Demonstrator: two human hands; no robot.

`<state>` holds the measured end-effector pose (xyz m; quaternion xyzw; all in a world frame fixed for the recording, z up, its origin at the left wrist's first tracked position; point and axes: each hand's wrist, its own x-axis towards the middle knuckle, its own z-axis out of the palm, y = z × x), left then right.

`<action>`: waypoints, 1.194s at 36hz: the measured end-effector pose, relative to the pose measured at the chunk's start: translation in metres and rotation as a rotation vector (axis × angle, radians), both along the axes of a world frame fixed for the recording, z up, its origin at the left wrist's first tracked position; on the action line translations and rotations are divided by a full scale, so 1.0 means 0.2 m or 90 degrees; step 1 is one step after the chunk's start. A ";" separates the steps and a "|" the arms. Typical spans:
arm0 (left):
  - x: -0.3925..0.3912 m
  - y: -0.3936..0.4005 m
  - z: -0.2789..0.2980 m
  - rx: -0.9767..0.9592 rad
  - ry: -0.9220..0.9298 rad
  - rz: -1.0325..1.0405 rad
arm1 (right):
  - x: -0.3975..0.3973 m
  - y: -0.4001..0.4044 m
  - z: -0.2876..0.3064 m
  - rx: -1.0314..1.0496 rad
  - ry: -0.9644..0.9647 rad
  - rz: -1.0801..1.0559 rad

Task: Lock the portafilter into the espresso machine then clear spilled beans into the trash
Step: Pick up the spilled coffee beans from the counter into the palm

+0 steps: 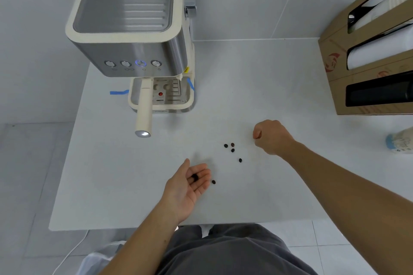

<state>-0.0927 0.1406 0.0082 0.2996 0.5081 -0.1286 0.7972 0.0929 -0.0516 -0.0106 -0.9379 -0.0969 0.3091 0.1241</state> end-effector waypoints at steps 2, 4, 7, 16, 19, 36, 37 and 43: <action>0.00 0.00 0.00 -0.006 0.000 0.003 | -0.01 -0.01 0.00 0.049 0.012 -0.045; 0.00 0.01 0.00 -0.015 -0.002 0.006 | -0.04 -0.01 0.02 0.104 0.022 -0.086; 0.00 0.01 0.00 -0.028 -0.002 0.012 | -0.10 0.01 0.07 0.167 0.040 -0.100; 0.01 0.00 0.02 -0.037 -0.007 -0.014 | -0.36 0.17 0.21 0.284 0.080 -0.057; 0.02 0.00 0.02 -0.035 -0.008 -0.023 | -0.43 0.22 0.23 0.304 0.094 -0.028; -0.02 0.04 0.03 -0.045 -0.038 -0.063 | -0.59 0.32 0.21 0.281 0.054 0.085; -0.02 0.04 0.02 -0.046 -0.029 -0.056 | -0.58 0.31 0.21 0.275 0.050 0.075; -0.05 0.08 0.00 -0.045 0.018 0.001 | -0.56 0.25 0.18 0.233 0.056 0.016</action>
